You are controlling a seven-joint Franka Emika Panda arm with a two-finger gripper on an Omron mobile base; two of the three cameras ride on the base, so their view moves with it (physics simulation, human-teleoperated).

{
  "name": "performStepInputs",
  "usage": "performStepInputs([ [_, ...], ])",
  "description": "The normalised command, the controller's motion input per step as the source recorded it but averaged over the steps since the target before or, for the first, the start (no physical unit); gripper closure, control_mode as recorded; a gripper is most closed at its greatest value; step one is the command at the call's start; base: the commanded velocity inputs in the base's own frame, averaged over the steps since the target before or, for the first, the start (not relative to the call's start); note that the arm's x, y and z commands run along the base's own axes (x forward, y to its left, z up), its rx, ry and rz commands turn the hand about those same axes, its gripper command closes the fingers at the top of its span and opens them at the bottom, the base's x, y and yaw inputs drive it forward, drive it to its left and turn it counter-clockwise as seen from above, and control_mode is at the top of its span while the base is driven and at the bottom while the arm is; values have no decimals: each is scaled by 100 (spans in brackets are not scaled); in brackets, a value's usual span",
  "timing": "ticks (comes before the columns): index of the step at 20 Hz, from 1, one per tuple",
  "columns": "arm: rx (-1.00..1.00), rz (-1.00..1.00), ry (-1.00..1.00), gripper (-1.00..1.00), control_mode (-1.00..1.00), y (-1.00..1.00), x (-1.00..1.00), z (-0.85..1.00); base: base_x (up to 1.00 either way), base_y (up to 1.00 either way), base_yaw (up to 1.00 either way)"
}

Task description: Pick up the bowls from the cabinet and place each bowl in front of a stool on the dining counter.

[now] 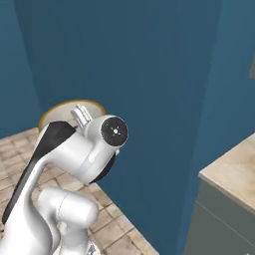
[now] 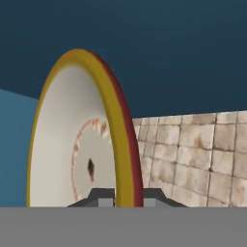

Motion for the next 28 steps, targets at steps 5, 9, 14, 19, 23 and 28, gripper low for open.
performStepInputs([
  [5, 0, 0, 0, 100, 100, 0, 0, 0, 41, 100, 35],
  [9, 0, 0, 0, 100, 100, 0, 0, 0, 54, 100, 37],
  [14, 0, 0, 0, 100, 100, 0, 0, 0, 72, 87, 47],
  [19, 0, 0, 0, 100, 100, 0, 0, 0, 74, 67, 58],
  [23, 0, 0, 0, 100, 100, 0, 0, 0, 69, 55, 62],
  [28, 0, 0, 0, 100, 100, 0, 0, 0, 73, 56, 61],
])
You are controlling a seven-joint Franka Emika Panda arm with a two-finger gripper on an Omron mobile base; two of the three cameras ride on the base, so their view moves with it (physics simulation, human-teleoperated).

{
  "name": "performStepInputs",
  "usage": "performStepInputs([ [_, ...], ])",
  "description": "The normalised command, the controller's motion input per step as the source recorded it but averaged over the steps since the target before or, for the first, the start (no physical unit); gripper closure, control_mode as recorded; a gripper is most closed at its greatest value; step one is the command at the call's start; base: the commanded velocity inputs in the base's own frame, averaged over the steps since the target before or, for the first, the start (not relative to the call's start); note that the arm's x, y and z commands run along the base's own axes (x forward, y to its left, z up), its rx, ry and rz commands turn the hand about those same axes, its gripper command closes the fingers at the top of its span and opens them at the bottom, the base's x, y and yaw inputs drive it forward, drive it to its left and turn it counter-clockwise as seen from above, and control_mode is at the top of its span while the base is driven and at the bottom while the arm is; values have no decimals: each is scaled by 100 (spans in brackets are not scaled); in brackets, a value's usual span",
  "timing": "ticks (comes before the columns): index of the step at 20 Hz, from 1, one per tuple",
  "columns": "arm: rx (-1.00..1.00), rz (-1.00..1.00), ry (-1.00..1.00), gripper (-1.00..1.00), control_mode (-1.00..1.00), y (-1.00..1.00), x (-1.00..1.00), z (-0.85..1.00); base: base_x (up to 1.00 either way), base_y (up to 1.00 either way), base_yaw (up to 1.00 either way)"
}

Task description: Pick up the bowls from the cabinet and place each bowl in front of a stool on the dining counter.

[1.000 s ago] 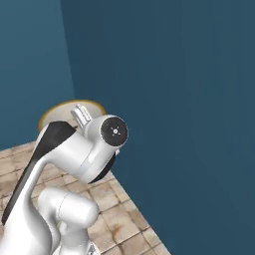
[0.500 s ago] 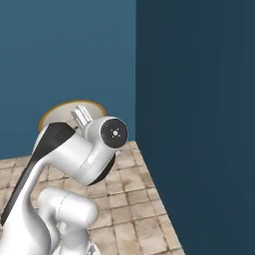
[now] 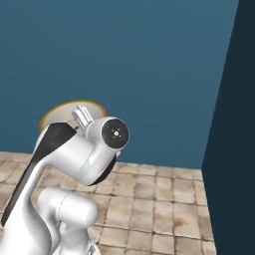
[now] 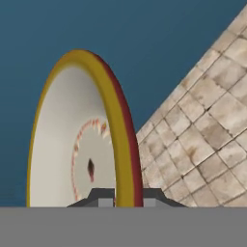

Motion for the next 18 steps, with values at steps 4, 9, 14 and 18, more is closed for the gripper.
performStepInputs([
  [4, 0, 0, 0, 100, 100, 0, 0, 0, 80, 58, 59],
  [9, 0, 0, 0, 100, 100, 0, 0, 0, 86, 60, 57],
  [14, 0, 0, 0, 100, 100, 0, 0, 0, 96, 55, 53],
  [18, 0, 0, 0, 100, 100, 0, 0, 0, 100, 43, 49],
])
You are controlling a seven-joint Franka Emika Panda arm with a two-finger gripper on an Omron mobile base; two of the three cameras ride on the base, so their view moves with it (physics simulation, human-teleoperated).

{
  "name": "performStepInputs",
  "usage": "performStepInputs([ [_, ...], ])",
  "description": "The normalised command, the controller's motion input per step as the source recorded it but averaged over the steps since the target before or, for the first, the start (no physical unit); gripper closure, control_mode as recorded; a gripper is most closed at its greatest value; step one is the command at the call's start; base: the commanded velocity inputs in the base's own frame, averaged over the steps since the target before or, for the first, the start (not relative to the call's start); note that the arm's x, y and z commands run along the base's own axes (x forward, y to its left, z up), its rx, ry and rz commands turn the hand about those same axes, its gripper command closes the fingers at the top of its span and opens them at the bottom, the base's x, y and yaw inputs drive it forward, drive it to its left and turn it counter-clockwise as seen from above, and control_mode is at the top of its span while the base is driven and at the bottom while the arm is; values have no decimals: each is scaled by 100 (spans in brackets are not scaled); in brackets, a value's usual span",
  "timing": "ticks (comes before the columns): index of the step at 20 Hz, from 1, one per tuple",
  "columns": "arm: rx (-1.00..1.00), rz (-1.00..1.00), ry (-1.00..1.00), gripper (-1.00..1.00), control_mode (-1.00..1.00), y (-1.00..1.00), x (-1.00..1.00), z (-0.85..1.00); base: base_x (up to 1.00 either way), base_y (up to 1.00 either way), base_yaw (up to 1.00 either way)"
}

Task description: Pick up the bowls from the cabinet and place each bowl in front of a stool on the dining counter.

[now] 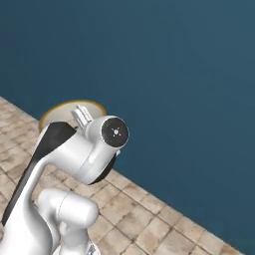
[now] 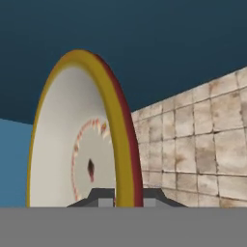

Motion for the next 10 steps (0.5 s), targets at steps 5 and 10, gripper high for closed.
performStepInputs([
  [5, 0, 0, 0, 100, 100, 0, 0, 0, 100, 42, 51],
  [10, 0, 0, 0, 100, 100, 0, 0, 0, 100, 42, 53],
])
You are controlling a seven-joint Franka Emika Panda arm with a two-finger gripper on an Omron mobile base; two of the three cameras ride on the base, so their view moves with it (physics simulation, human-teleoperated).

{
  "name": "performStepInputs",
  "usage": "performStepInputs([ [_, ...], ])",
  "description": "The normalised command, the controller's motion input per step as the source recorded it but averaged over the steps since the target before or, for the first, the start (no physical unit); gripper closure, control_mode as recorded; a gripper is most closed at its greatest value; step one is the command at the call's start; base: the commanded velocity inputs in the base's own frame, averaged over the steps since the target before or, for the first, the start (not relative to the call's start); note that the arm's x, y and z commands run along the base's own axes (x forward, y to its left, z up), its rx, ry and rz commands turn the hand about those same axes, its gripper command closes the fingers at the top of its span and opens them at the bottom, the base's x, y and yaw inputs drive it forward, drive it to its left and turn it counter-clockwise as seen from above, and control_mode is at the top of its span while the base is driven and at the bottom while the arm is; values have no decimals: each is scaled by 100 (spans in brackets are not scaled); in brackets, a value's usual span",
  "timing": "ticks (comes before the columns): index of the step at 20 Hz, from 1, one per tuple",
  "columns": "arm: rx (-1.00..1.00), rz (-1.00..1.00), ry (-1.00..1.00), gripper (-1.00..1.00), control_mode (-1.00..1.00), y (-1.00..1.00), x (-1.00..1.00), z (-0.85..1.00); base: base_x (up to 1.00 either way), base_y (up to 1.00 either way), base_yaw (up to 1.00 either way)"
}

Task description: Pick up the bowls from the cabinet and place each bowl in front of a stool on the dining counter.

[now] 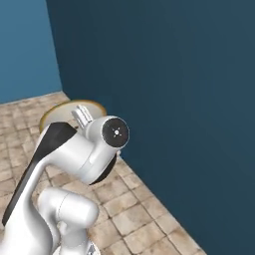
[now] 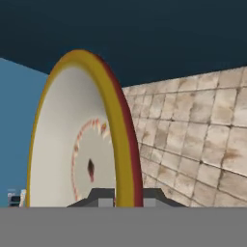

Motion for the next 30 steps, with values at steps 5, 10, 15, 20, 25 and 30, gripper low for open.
performStepInputs([
  [5, 0, 0, 0, 100, 100, 0, 0, 0, 100, 38, 55],
  [10, 0, 0, 0, 100, 100, 0, 0, 0, 100, 32, 57],
  [15, 0, 0, 0, 100, 100, 0, 0, 0, 100, 31, 57],
  [20, 0, 0, 0, 100, 100, 0, 0, 0, 100, 29, 59],
  [25, 0, 0, 0, 100, 100, 0, 0, 0, 99, 21, 64],
  [30, 0, 0, 0, 100, 100, 0, 0, 0, 94, 21, 65],
])
